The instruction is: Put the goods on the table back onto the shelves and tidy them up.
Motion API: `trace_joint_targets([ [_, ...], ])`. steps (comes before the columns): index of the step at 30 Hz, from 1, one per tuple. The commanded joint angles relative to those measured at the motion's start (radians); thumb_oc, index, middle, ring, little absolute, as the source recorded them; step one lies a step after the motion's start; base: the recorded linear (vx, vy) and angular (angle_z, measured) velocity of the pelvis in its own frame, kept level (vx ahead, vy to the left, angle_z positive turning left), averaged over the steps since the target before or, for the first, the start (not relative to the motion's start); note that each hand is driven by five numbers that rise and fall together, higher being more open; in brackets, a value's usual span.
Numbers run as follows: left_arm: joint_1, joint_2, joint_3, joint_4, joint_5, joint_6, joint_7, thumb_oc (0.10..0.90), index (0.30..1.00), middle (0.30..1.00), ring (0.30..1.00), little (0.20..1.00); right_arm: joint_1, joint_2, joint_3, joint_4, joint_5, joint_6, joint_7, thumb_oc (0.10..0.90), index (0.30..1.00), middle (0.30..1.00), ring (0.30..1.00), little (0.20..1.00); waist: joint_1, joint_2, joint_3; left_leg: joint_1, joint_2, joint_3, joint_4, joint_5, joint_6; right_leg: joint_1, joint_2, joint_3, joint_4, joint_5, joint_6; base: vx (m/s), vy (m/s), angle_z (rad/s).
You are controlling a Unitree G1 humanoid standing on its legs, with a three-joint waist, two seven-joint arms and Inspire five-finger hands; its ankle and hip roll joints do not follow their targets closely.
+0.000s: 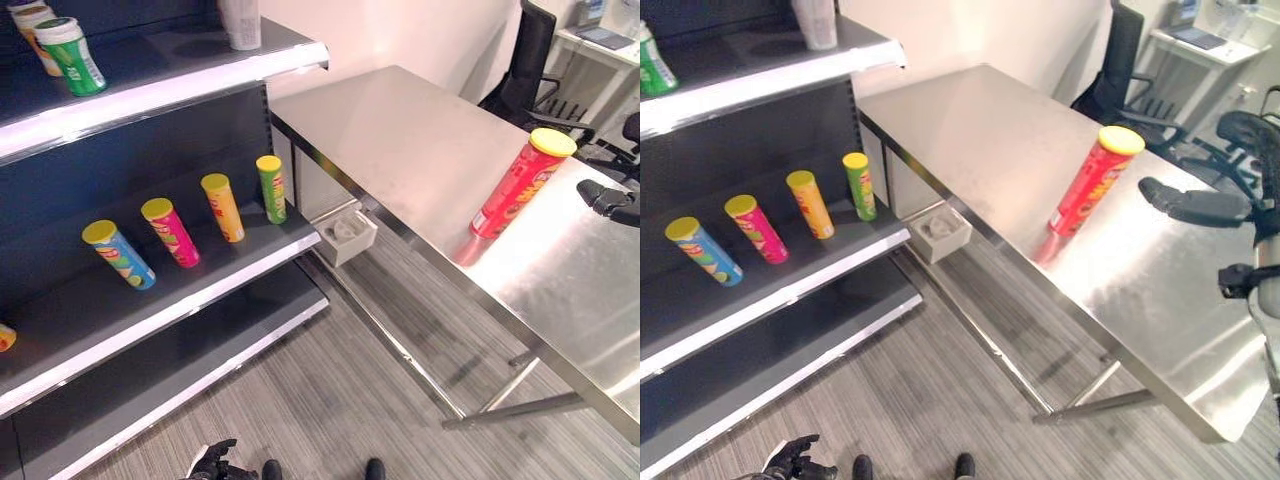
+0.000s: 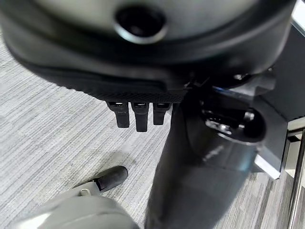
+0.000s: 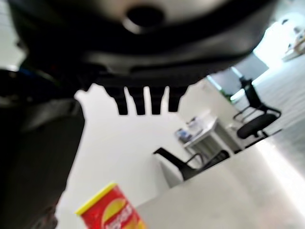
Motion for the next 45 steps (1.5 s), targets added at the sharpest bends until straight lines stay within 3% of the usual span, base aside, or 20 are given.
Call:
trace_joint_targets([
  [1, -0.022, 0.056, -0.029, 0.035, 0.003, -0.012, 0.011, 0.800, 0.900, 0.900, 0.900, 0.900, -0.178, -0.037, 0.010, 0.038, 0.015, -0.049, -0.048, 0.800, 0.900, 0.900, 0.900, 0.900, 0.034, -0.070, -0.049, 0.045, 0.026, -0.009, 0.004, -0.126, -0.043, -0.037, -0.001, 0.042, 0.017, -0.038, 0.033, 0.04, -0.048, 0.14],
  [7, -0.016, 0.046, -0.047, 0.035, -0.005, -0.012, 0.018, 0.800, 0.900, 0.900, 0.900, 0.900, -0.299, -0.040, 0.121, 0.114, -0.010, -0.037, -0.068, 0.800, 0.900, 0.900, 0.900, 0.900, 0.049, -0.061, -0.046, 0.043, 0.030, -0.033, 0.004, -0.120, -0.046, -0.018, 0.005, 0.023, 0.017, -0.055, 0.022, 0.05, -0.034, 0.22],
  [15, -0.009, 0.047, -0.051, 0.034, -0.015, -0.012, 0.024, 0.800, 0.900, 0.900, 0.900, 0.900, -0.404, -0.039, 0.217, 0.190, -0.022, -0.023, -0.072, 0.800, 0.900, 0.900, 0.900, 0.900, 0.060, -0.069, -0.043, 0.039, 0.032, -0.045, 0.004, -0.120, -0.047, -0.010, 0.007, 0.015, 0.017, -0.062, 0.019, 0.02, -0.007, 0.01],
  [45, 0.021, 0.054, -0.048, 0.033, -0.049, -0.016, 0.040, 0.800, 0.900, 0.900, 0.900, 0.900, -0.607, 0.030, 0.402, 0.383, -0.037, 0.008, -0.077, 0.800, 0.900, 0.900, 0.900, 0.900, 0.096, -0.065, -0.017, 0.018, 0.026, -0.081, 0.004, -0.108, -0.045, -0.016, 0.010, 0.007, 0.017, -0.069, 0.012, 0.01, -0.005, 0.04],
])
